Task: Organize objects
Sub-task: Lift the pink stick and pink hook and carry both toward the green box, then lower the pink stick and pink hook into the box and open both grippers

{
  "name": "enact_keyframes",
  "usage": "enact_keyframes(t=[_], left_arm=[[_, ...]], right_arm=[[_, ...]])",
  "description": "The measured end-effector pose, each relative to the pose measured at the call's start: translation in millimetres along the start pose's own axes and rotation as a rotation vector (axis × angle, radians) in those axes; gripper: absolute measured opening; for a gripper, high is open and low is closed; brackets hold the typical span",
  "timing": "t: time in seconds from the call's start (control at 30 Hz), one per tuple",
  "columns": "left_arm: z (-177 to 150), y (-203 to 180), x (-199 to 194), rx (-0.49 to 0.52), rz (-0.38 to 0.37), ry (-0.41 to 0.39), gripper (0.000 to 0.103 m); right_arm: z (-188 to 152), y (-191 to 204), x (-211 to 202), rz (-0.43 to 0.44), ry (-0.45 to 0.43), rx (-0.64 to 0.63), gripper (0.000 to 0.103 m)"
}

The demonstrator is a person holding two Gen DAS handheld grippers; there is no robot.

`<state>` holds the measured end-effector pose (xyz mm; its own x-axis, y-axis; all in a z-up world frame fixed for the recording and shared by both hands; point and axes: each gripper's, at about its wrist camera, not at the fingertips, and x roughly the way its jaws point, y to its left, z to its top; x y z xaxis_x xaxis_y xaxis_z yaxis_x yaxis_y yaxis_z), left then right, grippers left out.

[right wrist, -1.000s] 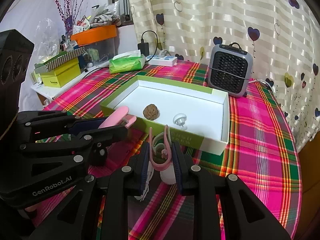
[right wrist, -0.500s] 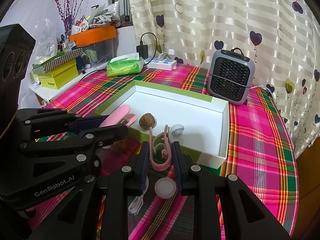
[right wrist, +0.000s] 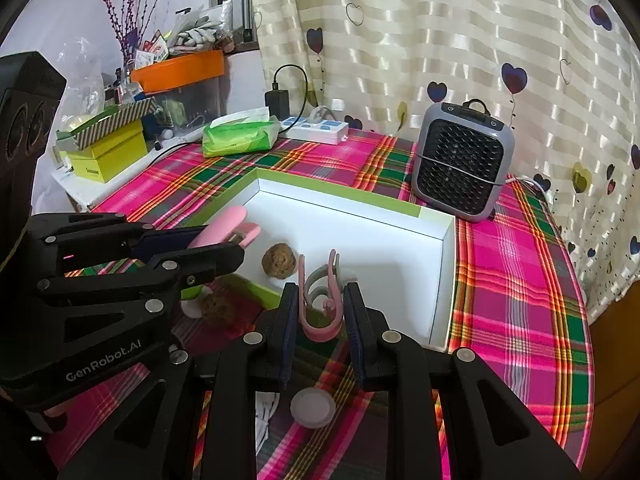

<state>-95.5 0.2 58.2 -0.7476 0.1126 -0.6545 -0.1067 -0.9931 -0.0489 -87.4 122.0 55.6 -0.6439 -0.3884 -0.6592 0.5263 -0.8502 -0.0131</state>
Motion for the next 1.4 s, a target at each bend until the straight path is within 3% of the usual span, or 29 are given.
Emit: enact_keyframes(t=[0.67,1.07,1.4], left_arm=[[3.1,31.1,40.8,-0.052,0.059,0.051,0.016],[-2.7,31.9,60.8,-0.052,0.050,0.117,0.016],[-1.8,30.3,62.4,-0.053,0.022,0.118,0.017]], right_arm=[[14.5,5.1,51.6,0.030,0.064,-0.020,0.024],[14.1,0.5,66.2,0.021,0.106,-0.008,0.024],[15.7,-0.7,69.6,0.028,0.114,0.000,0.024]])
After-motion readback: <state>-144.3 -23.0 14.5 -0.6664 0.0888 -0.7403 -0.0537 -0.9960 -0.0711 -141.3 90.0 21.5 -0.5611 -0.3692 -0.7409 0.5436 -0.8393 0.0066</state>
